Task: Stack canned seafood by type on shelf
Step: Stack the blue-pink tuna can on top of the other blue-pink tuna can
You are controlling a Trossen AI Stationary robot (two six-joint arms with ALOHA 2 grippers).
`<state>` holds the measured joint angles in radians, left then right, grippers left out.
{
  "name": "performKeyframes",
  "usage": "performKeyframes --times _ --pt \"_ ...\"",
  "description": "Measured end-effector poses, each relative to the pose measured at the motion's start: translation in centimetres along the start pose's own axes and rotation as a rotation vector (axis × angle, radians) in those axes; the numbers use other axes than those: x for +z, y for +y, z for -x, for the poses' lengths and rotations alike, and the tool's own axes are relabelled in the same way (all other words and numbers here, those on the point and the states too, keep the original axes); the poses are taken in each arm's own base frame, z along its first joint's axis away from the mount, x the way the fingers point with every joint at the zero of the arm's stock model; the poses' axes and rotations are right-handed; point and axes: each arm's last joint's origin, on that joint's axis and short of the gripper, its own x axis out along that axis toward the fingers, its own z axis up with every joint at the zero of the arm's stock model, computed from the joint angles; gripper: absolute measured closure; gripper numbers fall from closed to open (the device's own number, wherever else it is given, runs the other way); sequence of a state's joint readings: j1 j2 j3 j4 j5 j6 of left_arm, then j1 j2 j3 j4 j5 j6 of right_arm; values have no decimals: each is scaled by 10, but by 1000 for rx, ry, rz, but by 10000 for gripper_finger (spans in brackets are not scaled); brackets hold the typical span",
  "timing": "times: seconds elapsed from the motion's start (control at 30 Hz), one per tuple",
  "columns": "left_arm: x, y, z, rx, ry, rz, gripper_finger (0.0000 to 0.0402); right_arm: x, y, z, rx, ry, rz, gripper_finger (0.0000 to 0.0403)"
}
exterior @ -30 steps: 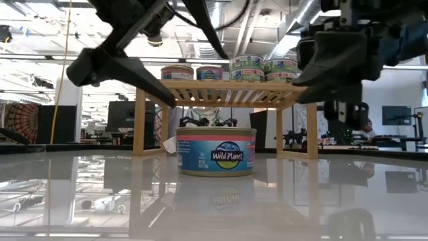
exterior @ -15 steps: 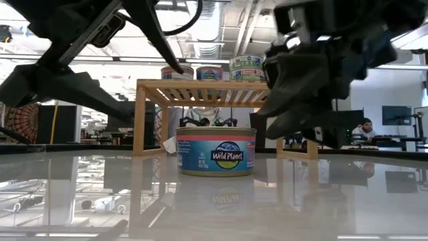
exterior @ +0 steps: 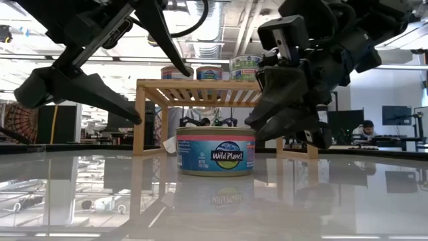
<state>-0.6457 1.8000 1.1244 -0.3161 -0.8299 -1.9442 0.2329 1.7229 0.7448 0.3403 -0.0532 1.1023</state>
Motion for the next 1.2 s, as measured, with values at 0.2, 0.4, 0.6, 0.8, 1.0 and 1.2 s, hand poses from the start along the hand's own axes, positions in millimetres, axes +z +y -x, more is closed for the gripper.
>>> performKeyframes --times 0.2,0.4,0.6,0.8,1.0,1.2 --pt "4 -1 -4 7 -11 -11 73 0 0 0 4 -2 3 276" --pt "4 -1 -5 9 -8 -10 73 0 -2 -4 -9 -16 17 276" --pt "4 -2 -5 2 -6 -4 73 -1 -4 -6 -14 -17 -5 276" --pt "4 -3 -5 -5 -3 -12 73 0 -2 -6 5 -27 -7 276" --pt "4 -3 -5 -5 -3 -12 73 -2 -4 -11 14 0 -52 276" --pt "3 -3 -5 -2 3 -13 73 1 2 -15 5 18 -13 276"
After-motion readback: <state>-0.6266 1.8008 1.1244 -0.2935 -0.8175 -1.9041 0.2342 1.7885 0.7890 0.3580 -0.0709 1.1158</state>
